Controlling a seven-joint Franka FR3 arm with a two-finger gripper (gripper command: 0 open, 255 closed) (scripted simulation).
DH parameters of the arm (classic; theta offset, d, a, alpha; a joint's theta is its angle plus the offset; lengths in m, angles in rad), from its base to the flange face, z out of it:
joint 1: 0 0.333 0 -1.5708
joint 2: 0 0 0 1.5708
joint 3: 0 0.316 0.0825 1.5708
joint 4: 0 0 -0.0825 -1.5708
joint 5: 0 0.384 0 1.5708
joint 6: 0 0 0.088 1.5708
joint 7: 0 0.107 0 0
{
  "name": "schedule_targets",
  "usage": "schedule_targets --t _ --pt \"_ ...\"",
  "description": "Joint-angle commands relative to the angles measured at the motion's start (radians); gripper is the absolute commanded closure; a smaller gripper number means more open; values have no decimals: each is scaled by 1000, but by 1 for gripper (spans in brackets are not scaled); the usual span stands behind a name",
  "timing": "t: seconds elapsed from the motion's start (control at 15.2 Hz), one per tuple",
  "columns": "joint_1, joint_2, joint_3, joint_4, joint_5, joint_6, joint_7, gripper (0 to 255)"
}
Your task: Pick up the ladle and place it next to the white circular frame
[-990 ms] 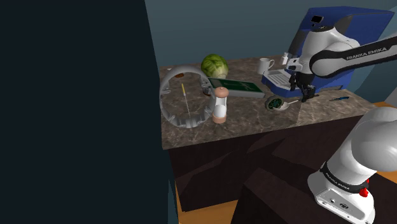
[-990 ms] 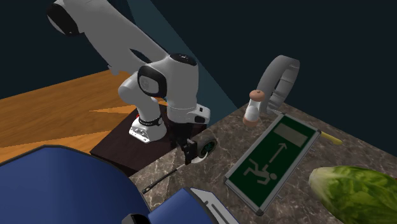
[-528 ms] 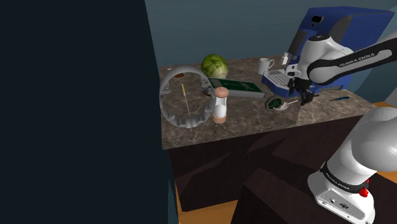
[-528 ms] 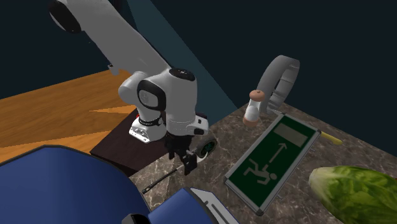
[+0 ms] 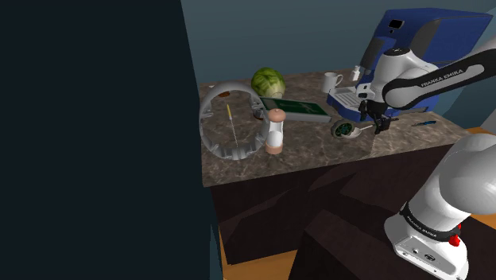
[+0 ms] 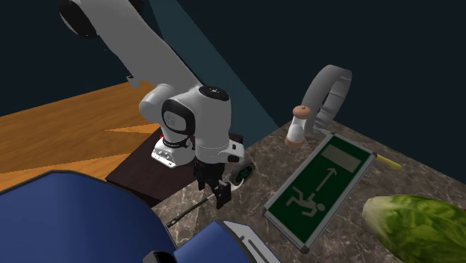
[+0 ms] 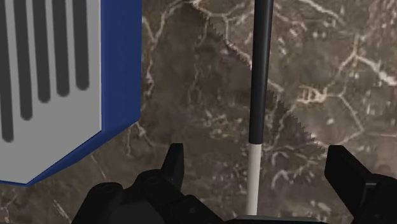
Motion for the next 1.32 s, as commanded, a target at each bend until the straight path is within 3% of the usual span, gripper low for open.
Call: schedule_targets --t 0.0,0.07,0.66,1.25 --pt "0 0 0 0 0 0 0 0" --pt "0 0 0 0 0 0 0 255" --pt "0 0 0 0 0 0 0 255" --pt "-3 -108 58 55 47 -161 -36 255"
